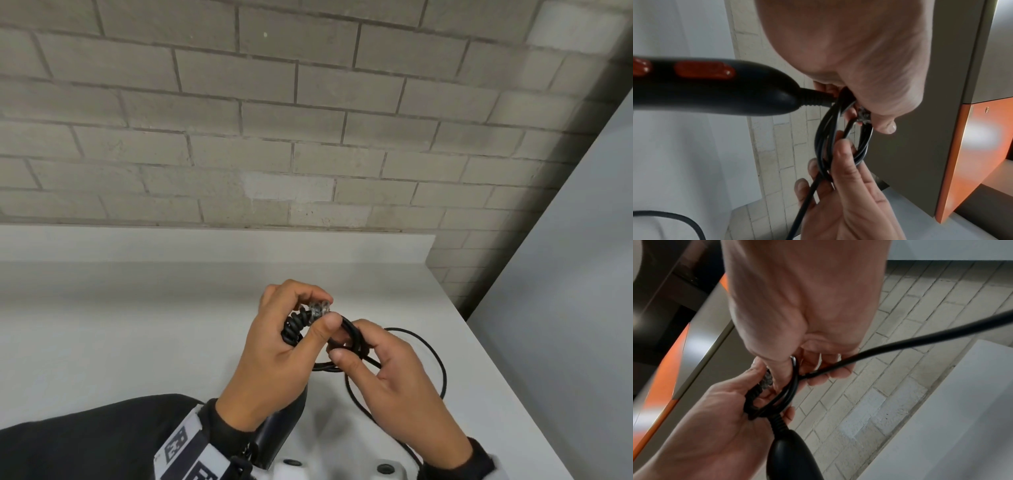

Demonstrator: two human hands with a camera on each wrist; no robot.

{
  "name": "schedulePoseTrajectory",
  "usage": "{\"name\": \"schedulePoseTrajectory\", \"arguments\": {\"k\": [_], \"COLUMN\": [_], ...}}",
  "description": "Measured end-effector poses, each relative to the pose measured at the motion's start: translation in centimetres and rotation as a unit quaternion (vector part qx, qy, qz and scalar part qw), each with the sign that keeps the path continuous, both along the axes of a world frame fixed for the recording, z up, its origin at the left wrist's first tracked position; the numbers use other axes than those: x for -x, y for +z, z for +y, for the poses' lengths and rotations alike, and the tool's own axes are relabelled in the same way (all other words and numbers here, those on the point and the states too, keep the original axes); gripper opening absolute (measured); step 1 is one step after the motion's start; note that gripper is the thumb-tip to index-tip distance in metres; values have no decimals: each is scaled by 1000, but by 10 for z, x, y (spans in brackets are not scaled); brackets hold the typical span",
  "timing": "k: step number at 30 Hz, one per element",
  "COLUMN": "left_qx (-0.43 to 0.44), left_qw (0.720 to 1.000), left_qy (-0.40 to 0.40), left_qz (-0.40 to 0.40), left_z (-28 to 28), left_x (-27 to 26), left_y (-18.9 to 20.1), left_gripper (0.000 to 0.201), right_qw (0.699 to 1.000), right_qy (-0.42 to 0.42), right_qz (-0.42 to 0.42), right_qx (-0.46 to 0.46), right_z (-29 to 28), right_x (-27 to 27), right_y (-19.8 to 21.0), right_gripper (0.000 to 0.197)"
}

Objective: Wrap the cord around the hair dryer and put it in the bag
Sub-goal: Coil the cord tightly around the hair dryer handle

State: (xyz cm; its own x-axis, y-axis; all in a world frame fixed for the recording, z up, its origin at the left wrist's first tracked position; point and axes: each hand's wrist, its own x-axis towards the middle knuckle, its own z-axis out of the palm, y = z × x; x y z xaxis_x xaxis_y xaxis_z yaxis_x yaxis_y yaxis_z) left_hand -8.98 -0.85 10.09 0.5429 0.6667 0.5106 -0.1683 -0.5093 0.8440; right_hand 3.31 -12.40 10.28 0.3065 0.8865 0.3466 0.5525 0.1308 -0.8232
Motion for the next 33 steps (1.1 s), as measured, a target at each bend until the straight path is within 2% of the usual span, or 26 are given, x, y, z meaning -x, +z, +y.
{"name": "schedulePoseTrajectory", "arguments": {"k": [4, 6, 8, 12, 14, 16, 18, 20, 24, 27, 30, 33], "left_qx": [20, 24, 28, 41, 41, 41, 43, 49, 81, 93, 56, 5], "left_qw": [1000, 999, 999, 998, 998, 998, 998, 999, 995, 995, 997, 996], "left_qy": [15, 15, 12, 19, 24, 21, 12, -7, -52, -29, 42, 72], "left_qz": [-17, -20, -22, -40, -47, -46, -34, -14, 6, -19, -38, -49], "left_z": [-3, -5, -7, -8, -8, -7, -5, 0, 4, -9, -16, -14], "left_x": [-3, -4, -5, -6, -5, -4, -3, -1, 5, 0, -9, -13], "left_y": [-1, -1, -2, -2, -2, 0, 5, 10, 22, 24, 14, 3], "left_gripper": [27, 25, 22, 23, 24, 24, 20, 14, 15, 13, 13, 20], "right_qw": [991, 977, 961, 926, 918, 934, 962, 977, 969, 968, 979, 978], "right_qy": [-96, -135, -147, -211, -215, -203, -179, -158, -184, -199, -197, -164], "right_qz": [7, -60, -144, -290, -322, -287, -201, -141, -159, -140, -33, 128], "right_qx": [-89, -154, -183, -117, -80, -64, -41, -24, -46, -68, -43, 13], "right_z": [-1, -1, 1, 2, 2, 1, 0, -1, 2, 5, 4, -1], "right_x": [6, 8, 10, 16, 19, 21, 22, 23, 24, 28, 35, 36], "right_y": [-8, -11, -16, -20, -19, -16, -12, -11, -8, -10, -7, 5], "right_gripper": [36, 38, 28, 19, 19, 17, 17, 18, 17, 12, 9, 9]}}
